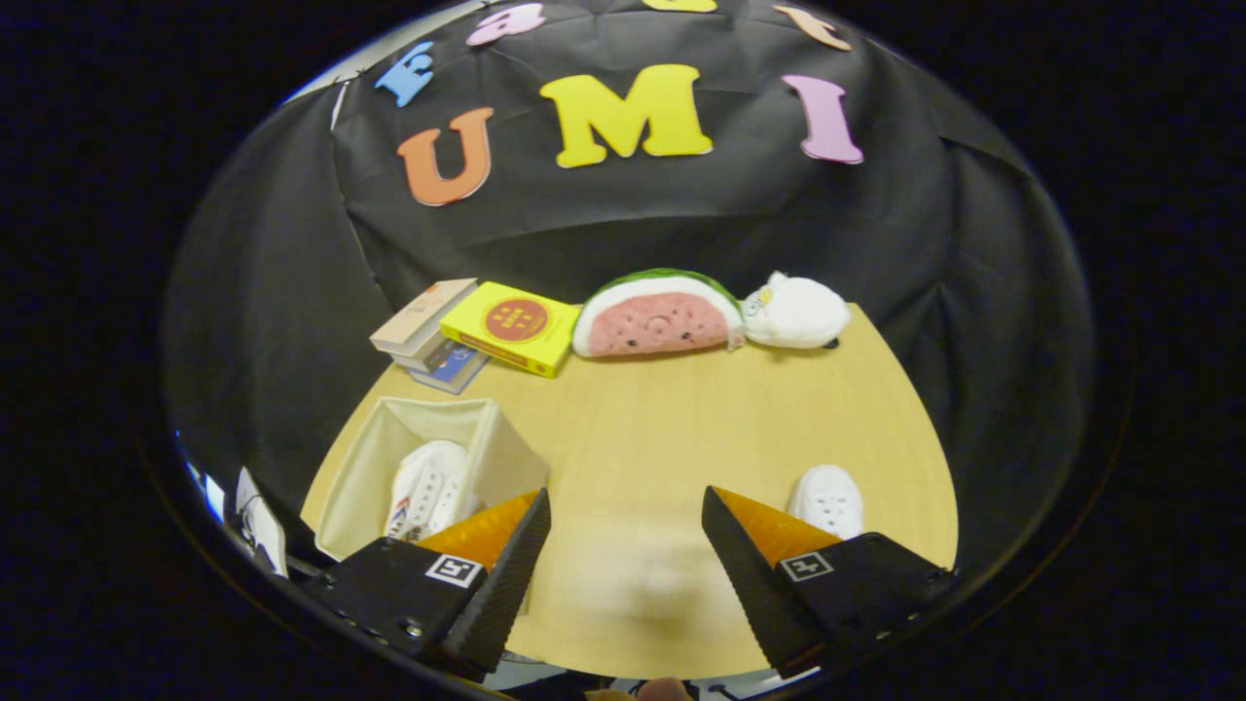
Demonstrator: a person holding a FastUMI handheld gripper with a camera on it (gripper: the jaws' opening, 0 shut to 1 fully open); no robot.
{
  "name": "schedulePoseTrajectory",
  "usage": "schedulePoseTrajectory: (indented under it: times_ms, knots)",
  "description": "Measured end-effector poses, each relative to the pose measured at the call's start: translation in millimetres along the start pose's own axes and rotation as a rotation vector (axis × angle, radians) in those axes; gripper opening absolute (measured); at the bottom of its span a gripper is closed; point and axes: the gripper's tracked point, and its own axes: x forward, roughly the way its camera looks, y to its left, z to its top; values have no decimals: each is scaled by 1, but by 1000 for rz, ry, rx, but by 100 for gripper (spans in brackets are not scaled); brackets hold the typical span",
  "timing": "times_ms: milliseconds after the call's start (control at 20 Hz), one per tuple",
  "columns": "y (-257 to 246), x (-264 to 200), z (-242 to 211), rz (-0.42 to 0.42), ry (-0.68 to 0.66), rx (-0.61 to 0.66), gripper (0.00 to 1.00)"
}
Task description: Open the storage box then place both shoes into the box .Put the left shoe in first, then the right shoe, with the right side of both shoes facing outward in a uniform manner.
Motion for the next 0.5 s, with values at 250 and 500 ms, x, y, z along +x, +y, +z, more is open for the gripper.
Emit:
schedulePoseTrajectory:
  times_ms: [250,500]
  knots:
    - [-102,-2,-30,-92,49,88,95]
    - [-156,12,-70,-122,141,54,95]
